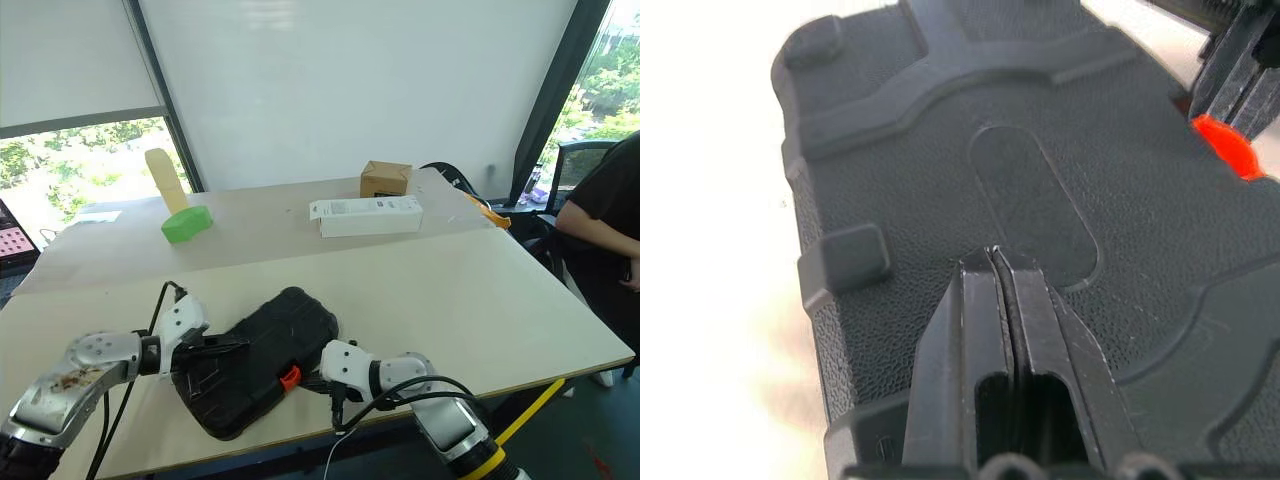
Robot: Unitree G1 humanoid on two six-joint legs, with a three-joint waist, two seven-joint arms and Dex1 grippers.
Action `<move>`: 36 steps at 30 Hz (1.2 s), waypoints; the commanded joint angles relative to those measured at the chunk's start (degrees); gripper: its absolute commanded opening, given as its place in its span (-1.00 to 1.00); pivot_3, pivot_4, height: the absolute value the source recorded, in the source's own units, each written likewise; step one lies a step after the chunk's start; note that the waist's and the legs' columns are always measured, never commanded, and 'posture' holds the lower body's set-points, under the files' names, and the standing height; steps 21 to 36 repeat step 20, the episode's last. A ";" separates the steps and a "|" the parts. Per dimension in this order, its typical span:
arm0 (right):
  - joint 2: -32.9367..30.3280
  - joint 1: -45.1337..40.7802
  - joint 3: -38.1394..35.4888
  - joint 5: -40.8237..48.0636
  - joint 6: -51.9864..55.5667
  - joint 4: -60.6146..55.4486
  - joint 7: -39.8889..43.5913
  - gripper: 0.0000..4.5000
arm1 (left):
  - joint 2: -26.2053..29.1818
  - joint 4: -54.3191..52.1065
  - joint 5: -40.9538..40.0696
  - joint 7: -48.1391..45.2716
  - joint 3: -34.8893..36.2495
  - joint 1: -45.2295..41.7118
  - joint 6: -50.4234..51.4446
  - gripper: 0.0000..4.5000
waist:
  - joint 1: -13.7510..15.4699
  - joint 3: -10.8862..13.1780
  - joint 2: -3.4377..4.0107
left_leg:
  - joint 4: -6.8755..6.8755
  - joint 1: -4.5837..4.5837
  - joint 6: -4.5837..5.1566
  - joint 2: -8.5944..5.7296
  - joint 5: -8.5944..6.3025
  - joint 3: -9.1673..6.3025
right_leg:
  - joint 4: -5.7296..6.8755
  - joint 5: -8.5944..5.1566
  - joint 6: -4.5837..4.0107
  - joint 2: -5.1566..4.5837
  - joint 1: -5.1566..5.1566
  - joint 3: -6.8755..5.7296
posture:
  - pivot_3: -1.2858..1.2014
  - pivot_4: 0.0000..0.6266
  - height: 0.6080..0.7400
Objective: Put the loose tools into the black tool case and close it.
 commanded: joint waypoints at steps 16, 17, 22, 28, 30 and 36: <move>-13.76 11.42 -26.27 17.78 -10.87 3.31 11.64 0.98 | 3.69 7.79 0.08 -4.59 28.46 24.09 -19.01 1.00 | 1.60 0.48 -0.50 | 0.06 -0.99 0.07 0.30 -0.41 0.33 | -0.61 -0.02 -0.25 0.01 -0.78 -0.20 | 0.03 -0.52 1.00; -14.23 11.39 -26.69 18.53 -9.97 4.23 12.17 0.98 | 3.43 7.89 0.16 -4.25 28.49 24.19 -19.39 1.00 | 1.92 0.60 -0.66 | 0.07 -1.00 0.07 0.31 -0.41 0.33 | -0.61 -0.02 -0.25 -0.03 -0.78 -0.22 | 0.03 -0.52 1.00; -14.30 10.75 -27.12 17.75 -12.88 7.51 13.11 0.98 | 2.28 8.24 0.35 -3.41 28.30 23.87 -20.80 1.00 | 2.45 0.65 -0.74 | 0.12 -1.05 0.07 0.34 -0.41 0.33 | -0.60 0.01 -0.28 -0.12 -0.74 -0.30 | 0.03 -0.52 1.00; -14.30 10.75 -27.12 17.75 -12.88 7.51 13.11 0.98 | 2.28 8.24 0.35 -3.41 28.30 23.87 -20.80 1.00 | 2.45 0.65 -0.74 | 0.12 -1.05 0.07 0.34 -0.41 0.33 | -0.60 0.01 -0.28 -0.12 -0.74 -0.30 | 0.03 -0.52 1.00; -14.30 10.75 -27.12 17.75 -12.88 7.51 13.11 0.98 | 2.28 8.24 0.35 -3.41 28.30 23.87 -20.80 1.00 | 2.45 0.65 -0.74 | 0.12 -1.05 0.07 0.34 -0.41 0.33 | -0.60 0.01 -0.28 -0.12 -0.74 -0.30 | 0.03 -0.52 1.00; -14.30 10.75 -27.12 17.75 -12.88 7.51 13.11 0.98 | 2.28 8.24 0.35 -3.41 28.30 23.87 -20.80 1.00 | 2.45 0.65 -0.74 | 0.12 -1.05 0.07 0.34 -0.41 0.33 | -0.60 0.01 -0.28 -0.12 -0.74 -0.30 | 0.03 -0.52 1.00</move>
